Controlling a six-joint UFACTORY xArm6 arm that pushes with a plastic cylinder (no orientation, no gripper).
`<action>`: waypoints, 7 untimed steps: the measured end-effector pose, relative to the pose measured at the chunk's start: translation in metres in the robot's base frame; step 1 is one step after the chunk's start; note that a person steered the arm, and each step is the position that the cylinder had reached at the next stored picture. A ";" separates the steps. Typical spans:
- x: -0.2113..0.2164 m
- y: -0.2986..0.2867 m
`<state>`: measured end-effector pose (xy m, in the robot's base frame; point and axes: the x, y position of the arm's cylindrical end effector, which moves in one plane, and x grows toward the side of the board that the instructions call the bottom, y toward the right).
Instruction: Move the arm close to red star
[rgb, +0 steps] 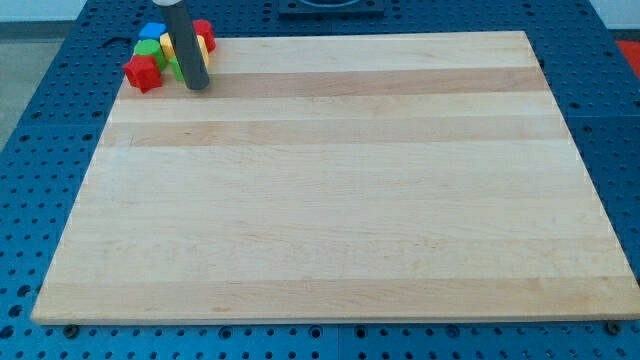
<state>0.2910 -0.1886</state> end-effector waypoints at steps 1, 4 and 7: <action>0.022 0.024; 0.111 -0.116; -0.023 -0.116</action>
